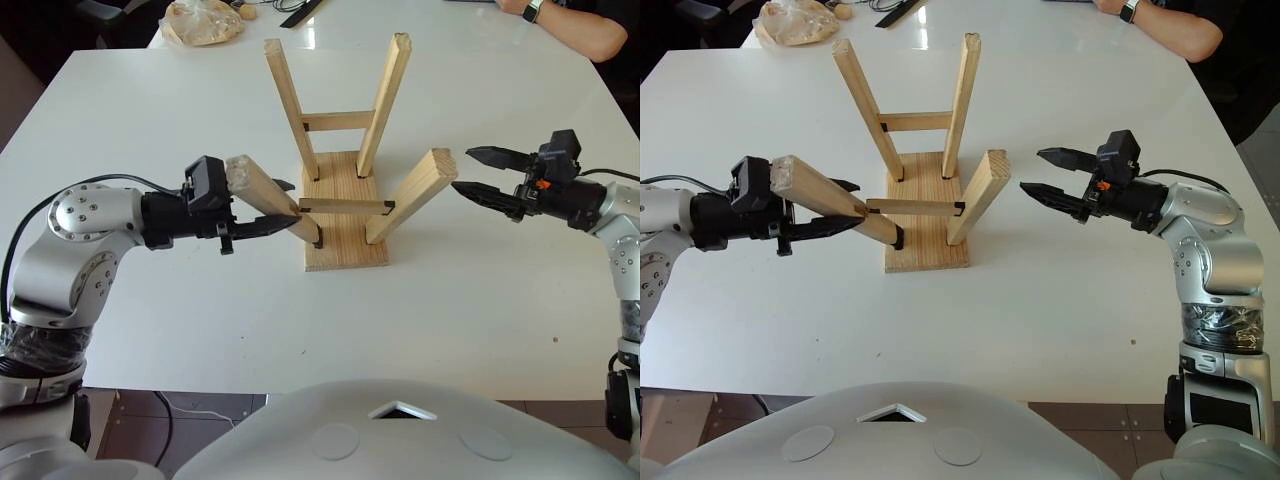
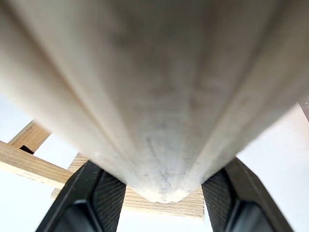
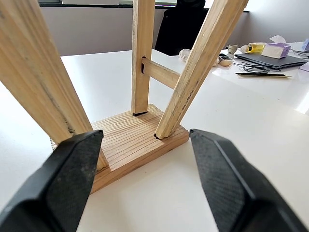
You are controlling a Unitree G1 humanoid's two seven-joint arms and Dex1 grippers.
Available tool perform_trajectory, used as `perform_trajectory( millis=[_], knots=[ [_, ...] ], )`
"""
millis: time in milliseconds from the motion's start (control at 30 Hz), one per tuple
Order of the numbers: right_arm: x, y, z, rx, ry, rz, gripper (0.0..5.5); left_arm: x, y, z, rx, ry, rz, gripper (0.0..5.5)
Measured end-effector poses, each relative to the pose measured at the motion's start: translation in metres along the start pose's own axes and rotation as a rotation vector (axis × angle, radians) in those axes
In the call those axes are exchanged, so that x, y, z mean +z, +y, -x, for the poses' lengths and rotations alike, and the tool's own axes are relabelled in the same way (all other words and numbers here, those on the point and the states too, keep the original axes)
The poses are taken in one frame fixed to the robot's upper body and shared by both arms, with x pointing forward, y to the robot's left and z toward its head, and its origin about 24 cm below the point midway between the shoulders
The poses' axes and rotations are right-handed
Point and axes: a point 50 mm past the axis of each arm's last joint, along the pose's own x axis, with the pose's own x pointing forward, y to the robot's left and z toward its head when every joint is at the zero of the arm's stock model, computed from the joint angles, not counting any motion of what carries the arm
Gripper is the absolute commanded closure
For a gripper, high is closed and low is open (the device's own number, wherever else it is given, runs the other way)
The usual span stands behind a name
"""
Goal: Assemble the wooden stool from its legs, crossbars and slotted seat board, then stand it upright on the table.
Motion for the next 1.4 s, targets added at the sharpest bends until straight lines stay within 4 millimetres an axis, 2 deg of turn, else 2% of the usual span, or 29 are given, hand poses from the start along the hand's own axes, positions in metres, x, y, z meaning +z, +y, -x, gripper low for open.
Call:
perform_trajectory(
  millis=[267, 533, 1200, 1300, 1400],
  knots=[
    [-0.003, 0.003, 0.000, 0.001, 0.005, -0.008, 2.20, -0.005, 0.008, 0.003, 0.013, -0.023, 0.081, 3.45],
    [-0.004, 0.003, -0.001, 0.006, 0.007, -0.013, 2.20, -0.005, 0.006, -0.003, -0.038, -0.028, -0.012, 3.45],
    [-0.009, 0.008, 0.000, -0.009, 0.008, -0.014, 2.20, -0.005, -0.001, 0.002, -0.100, -0.010, -0.105, 3.45],
    [-0.010, 0.009, 0.001, -0.011, 0.010, -0.016, 2.20, -0.013, -0.005, 0.005, -0.110, 0.010, -0.045, 3.45],
    [-0.010, 0.009, 0.001, -0.011, 0.010, -0.016, 2.20, -0.012, -0.005, 0.008, -0.107, 0.015, 0.002, 3.45]
  ],
)
